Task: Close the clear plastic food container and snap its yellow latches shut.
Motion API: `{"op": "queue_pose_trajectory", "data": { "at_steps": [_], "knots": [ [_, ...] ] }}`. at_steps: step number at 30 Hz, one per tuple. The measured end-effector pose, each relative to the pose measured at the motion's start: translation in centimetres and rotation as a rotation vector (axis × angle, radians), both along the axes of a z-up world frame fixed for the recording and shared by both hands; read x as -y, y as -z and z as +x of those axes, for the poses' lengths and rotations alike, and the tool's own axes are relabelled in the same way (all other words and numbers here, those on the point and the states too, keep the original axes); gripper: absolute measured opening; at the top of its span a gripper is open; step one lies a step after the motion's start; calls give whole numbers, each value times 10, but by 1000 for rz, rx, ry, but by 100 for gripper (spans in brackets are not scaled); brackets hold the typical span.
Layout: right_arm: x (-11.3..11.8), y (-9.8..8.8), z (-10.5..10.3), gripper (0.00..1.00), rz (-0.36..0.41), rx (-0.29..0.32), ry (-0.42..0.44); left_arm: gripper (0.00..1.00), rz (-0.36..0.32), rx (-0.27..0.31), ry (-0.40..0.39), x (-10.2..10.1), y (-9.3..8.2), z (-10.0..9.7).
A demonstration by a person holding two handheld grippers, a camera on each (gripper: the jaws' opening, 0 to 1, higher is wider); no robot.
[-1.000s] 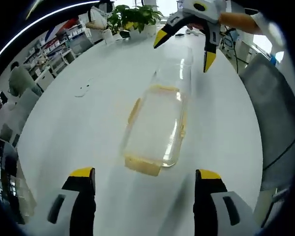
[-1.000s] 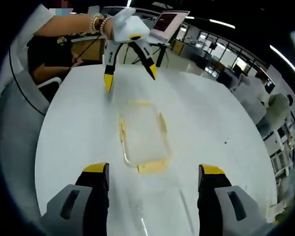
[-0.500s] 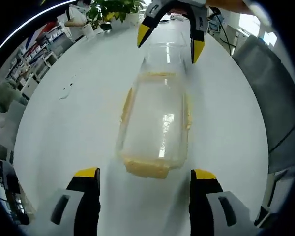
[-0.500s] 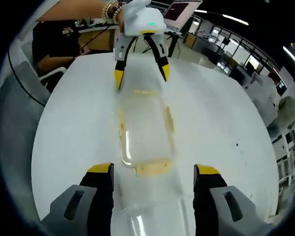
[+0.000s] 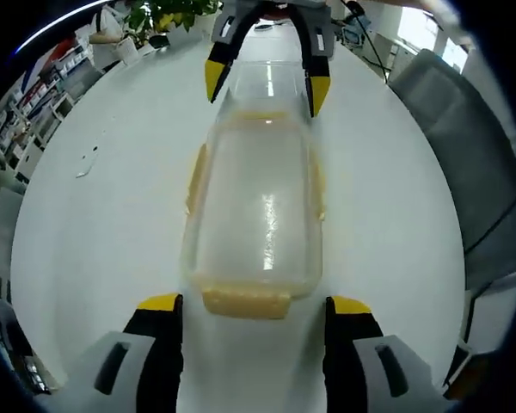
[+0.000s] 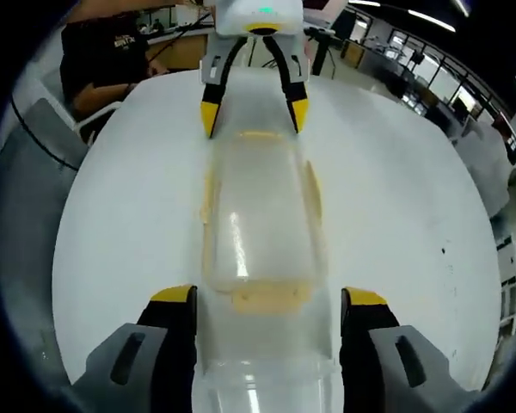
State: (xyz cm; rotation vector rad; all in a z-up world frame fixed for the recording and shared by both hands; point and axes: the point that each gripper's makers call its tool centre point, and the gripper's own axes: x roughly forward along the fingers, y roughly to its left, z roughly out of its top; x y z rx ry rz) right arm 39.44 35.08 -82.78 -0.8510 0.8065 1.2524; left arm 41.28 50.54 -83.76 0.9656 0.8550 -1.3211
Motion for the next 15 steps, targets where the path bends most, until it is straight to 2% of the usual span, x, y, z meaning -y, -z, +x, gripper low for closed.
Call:
{"op": "queue_pose_trajectory", "data": {
  "at_steps": [4, 5, 7, 10, 15],
  "knots": [
    [-3, 7, 2, 62, -14, -16, -12, 59, 13, -2, 0, -3, 4, 2],
    [-3, 8, 2, 61, -19, -18, -13, 58, 14, -27, -19, -4, 6, 1],
    [-4, 12, 2, 61, -32, -22, -29, 57, 12, -22, -13, -5, 5, 2],
    [-3, 16, 2, 58, -54, -26, -48, 52, 14, -46, -10, -5, 4, -2],
    [-5, 14, 0, 56, -32, -62, -42, 50, 12, -56, -2, -5, 4, -4]
  ]
}}
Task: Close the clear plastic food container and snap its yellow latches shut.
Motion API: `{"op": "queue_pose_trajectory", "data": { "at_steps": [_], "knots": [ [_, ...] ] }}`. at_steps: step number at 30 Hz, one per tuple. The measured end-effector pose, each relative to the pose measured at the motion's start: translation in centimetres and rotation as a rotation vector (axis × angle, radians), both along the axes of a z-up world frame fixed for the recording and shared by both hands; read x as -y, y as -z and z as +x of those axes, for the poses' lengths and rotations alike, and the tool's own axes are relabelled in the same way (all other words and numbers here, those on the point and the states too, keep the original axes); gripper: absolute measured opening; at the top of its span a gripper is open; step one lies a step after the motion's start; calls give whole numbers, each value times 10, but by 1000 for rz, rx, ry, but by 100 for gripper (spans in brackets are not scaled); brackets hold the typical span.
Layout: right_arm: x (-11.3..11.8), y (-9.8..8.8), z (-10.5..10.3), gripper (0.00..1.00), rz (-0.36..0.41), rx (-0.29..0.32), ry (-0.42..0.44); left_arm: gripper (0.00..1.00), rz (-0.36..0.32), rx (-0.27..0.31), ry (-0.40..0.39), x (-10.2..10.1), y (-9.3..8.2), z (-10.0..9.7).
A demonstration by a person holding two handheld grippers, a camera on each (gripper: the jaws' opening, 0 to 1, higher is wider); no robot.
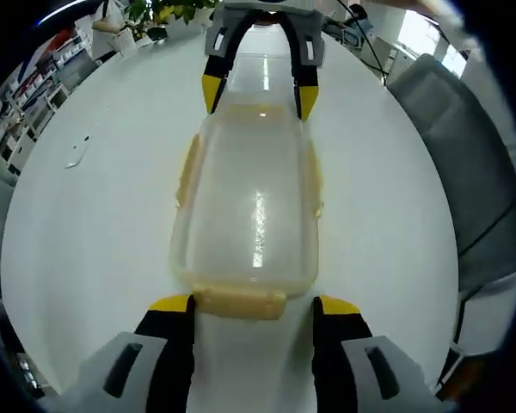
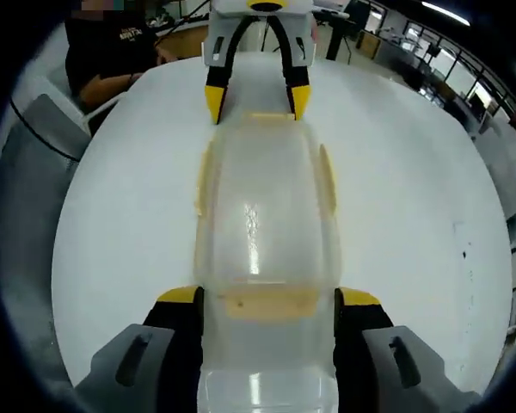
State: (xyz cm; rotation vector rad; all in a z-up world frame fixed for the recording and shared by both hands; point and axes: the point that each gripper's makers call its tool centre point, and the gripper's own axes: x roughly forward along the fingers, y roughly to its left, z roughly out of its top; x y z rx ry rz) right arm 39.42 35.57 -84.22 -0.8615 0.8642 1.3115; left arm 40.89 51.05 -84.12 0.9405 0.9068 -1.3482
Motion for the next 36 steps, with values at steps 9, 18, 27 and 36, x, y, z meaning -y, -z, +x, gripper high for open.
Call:
{"op": "queue_pose_trajectory", "data": {
  "at_steps": [9, 18, 27, 36],
  "knots": [
    [3, 1, -1, 55, 6, -34, -9, 50, 12, 0, 27, 3, 0, -3],
    [3, 2, -3, 57, -29, -39, -7, 49, 27, 1, 18, 6, 1, -6],
    [-6, 6, -5, 65, -71, -42, -65, 46, 39, 1, 37, 7, 0, -10],
    [-7, 6, -8, 65, -68, -40, -156, 34, 69, -1, 82, 8, -1, -17]
  ]
}}
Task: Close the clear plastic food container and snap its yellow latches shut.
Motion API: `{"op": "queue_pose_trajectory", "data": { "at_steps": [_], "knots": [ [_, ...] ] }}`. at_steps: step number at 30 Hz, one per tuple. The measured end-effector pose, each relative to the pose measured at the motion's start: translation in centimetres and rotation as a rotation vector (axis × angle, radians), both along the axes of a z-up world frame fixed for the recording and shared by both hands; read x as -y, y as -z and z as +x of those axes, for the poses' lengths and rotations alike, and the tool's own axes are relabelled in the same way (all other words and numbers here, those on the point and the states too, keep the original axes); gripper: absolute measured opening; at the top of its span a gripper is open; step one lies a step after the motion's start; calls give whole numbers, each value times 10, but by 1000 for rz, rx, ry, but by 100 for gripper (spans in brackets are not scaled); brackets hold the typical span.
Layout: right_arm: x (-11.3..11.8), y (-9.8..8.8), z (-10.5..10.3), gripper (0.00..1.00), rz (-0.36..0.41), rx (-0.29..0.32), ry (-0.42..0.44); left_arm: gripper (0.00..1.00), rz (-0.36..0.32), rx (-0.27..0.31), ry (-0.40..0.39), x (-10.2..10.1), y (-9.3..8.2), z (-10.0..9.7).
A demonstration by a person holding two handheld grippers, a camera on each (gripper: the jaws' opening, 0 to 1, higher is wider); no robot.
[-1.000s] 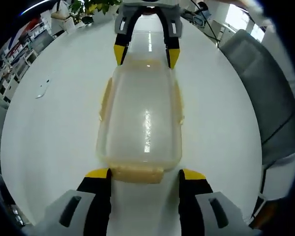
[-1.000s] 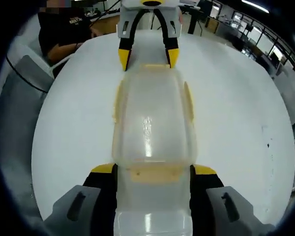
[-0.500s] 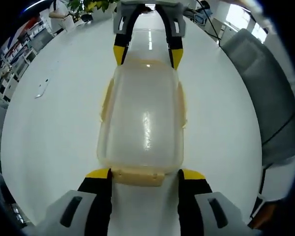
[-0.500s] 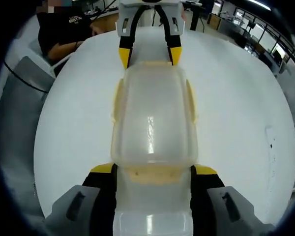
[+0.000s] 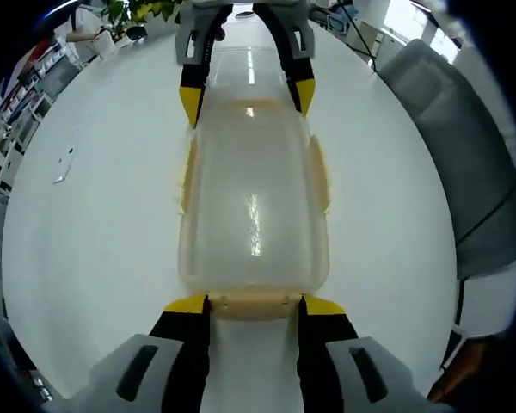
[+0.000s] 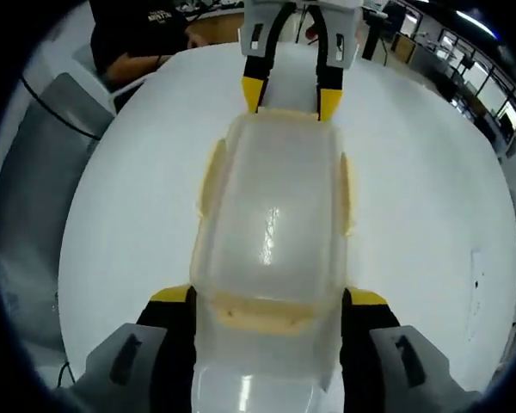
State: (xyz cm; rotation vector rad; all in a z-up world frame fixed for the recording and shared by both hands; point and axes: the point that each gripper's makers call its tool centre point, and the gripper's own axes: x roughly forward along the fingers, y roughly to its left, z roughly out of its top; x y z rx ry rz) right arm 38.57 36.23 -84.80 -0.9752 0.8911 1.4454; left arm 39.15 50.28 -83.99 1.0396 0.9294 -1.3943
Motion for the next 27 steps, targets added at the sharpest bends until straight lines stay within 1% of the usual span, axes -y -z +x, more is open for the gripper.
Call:
{"op": "queue_pose_trajectory", "data": {
  "at_steps": [4, 6, 9, 10, 12, 17, 21, 24, 25, 26, 27],
  "knots": [
    [-2, 0, -1, 64, -15, 2, -13, 34, -1, 1, -4, -3, 0, -1],
    [-2, 0, -1, 64, -11, 2, -20, 34, -10, -1, -8, -4, 1, -1],
    [1, 0, -1, 60, -4, 2, -33, 34, -16, -2, -10, -5, 1, -2],
    [2, 0, 0, 56, -5, 2, -33, 34, -16, -2, -9, -6, 1, -2],
    [3, 0, 2, 54, -11, 2, -12, 34, -14, -2, -9, -7, 2, 2],
    [2, 0, 0, 53, -15, 4, -6, 34, -15, -2, -13, -8, 4, 4],
    [4, 0, 2, 50, -38, 6, 30, 34, -15, -2, -18, -7, 4, 6],
    [10, 0, 4, 44, -52, 7, 74, 34, -16, -3, -27, -7, 5, 7],
    [11, 0, 5, 37, -55, 12, 81, 34, -19, -4, -40, -7, 5, 8],
    [13, -1, 5, 37, -54, 16, 63, 34, -24, -3, -38, -6, 5, 8],
    [12, 0, 4, 37, -49, 10, 72, 34, -24, -3, -37, -6, 5, 9]
  ]
}}
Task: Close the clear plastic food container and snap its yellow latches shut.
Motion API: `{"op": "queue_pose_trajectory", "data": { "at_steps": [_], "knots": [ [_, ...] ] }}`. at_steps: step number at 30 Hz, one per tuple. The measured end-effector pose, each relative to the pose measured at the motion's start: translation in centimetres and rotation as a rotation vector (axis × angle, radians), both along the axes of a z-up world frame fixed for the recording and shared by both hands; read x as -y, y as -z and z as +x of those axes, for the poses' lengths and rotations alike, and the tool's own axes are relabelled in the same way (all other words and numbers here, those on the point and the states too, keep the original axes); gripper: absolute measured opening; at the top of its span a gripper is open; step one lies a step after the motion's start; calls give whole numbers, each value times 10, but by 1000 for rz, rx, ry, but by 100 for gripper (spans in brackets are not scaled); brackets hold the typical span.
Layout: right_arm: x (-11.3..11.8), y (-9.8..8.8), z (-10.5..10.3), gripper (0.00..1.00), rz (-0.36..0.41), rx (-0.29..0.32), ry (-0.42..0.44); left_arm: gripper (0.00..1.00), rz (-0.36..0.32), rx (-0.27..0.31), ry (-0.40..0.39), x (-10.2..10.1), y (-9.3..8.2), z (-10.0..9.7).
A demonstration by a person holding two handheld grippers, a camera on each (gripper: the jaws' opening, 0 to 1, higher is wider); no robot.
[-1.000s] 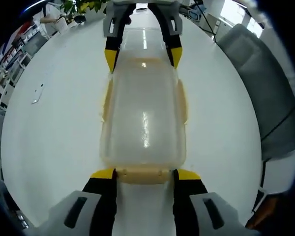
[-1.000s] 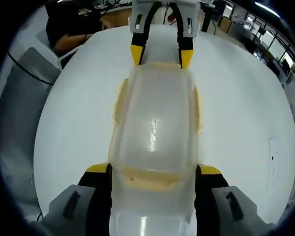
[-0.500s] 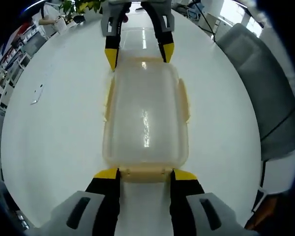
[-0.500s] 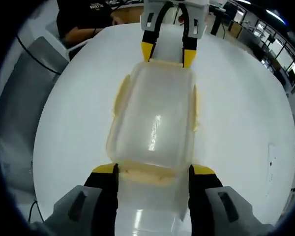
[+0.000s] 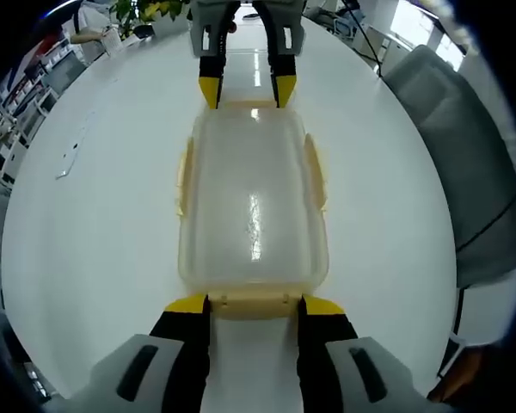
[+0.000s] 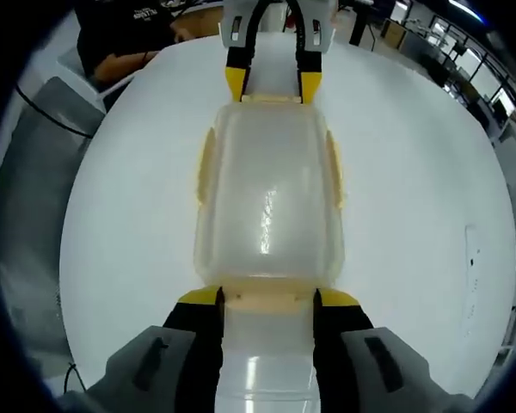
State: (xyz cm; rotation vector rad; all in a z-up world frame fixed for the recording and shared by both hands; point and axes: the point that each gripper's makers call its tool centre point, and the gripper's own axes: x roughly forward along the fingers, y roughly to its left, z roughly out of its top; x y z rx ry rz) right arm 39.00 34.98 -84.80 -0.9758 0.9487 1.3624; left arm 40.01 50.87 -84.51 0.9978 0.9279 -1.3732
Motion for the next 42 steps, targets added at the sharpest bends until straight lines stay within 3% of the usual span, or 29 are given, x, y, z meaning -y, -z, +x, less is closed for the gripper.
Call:
{"op": "queue_pose_trajectory", "data": {
  "at_steps": [7, 13, 20, 35, 42],
  "knots": [
    [0, 2, 1, 37, -20, -3, 0, 34, 4, -1, -2, 2, 1, 5],
    [0, 2, 2, 38, -59, -8, -5, 34, 63, 0, -23, 3, 2, 8],
    [0, 0, 2, 39, -45, -13, -12, 34, 84, -5, -35, 1, 1, 7],
    [-4, -1, 0, 37, -71, -11, 16, 33, 55, -9, -35, -5, 0, 3],
    [-4, -2, -1, 37, -72, -6, 15, 33, -34, -4, -47, -5, -3, 0]
  ]
}}
